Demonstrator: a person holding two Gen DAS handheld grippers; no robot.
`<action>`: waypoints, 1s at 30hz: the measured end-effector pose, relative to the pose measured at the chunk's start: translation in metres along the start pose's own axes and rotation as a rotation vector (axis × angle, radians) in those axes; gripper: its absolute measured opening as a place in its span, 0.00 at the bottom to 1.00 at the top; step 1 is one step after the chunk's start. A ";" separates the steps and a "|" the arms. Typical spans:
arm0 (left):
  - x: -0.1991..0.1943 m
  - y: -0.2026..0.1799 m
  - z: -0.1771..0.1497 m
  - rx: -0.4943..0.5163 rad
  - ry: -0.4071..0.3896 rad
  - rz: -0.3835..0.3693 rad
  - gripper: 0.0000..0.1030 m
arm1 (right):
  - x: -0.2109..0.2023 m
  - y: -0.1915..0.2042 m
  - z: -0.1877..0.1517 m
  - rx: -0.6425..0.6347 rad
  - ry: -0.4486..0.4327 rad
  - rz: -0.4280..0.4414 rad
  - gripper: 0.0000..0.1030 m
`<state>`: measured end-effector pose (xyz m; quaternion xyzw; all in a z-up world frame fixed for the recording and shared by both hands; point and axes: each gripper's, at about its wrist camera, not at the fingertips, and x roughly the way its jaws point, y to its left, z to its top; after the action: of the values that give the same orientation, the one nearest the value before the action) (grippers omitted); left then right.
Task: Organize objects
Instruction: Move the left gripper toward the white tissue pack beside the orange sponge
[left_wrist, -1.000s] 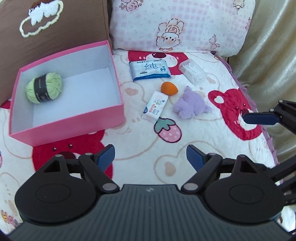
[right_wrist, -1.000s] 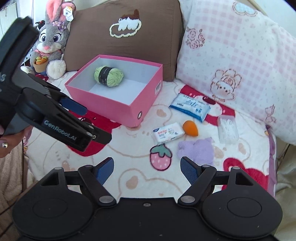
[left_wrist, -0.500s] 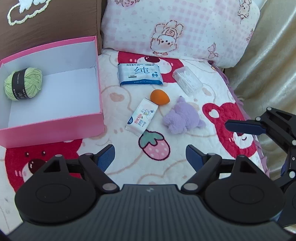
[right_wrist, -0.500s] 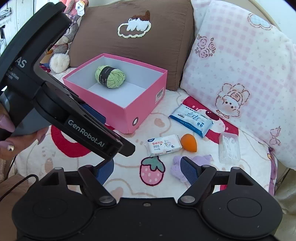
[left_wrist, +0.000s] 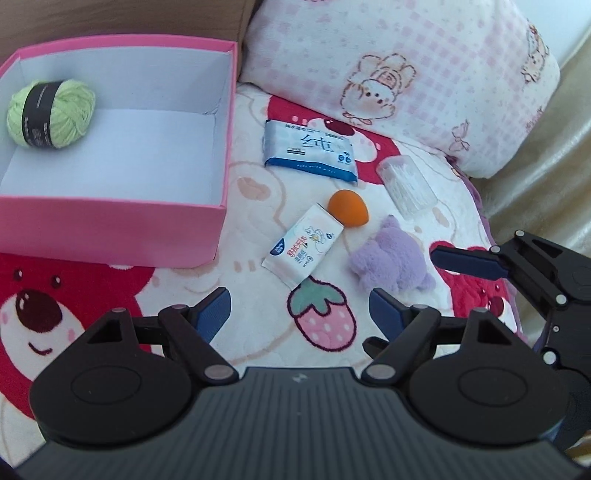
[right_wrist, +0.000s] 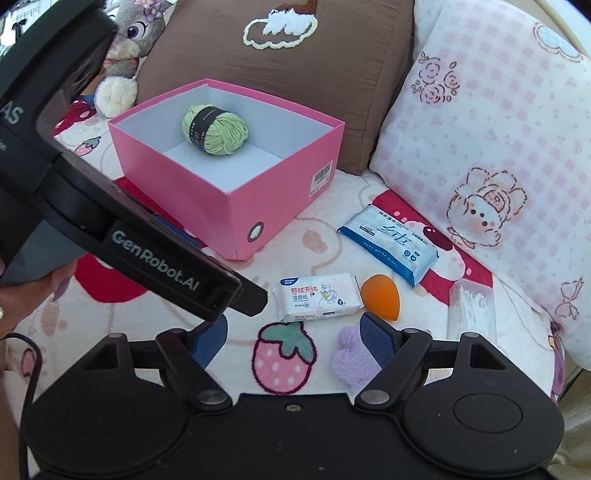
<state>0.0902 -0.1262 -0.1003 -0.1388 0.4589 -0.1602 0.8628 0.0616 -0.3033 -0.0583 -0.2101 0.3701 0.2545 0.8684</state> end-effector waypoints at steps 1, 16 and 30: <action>0.003 0.003 -0.001 -0.016 -0.008 -0.002 0.78 | 0.006 -0.001 -0.001 -0.002 0.001 0.000 0.80; 0.055 0.031 -0.010 -0.143 -0.066 -0.019 0.61 | 0.085 -0.002 -0.011 -0.142 0.062 -0.049 0.80; 0.081 0.035 -0.013 -0.125 -0.093 -0.006 0.51 | 0.119 -0.018 -0.008 -0.107 0.110 -0.015 0.84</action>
<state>0.1277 -0.1286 -0.1814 -0.2012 0.4271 -0.1271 0.8723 0.1384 -0.2876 -0.1493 -0.2726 0.4018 0.2552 0.8361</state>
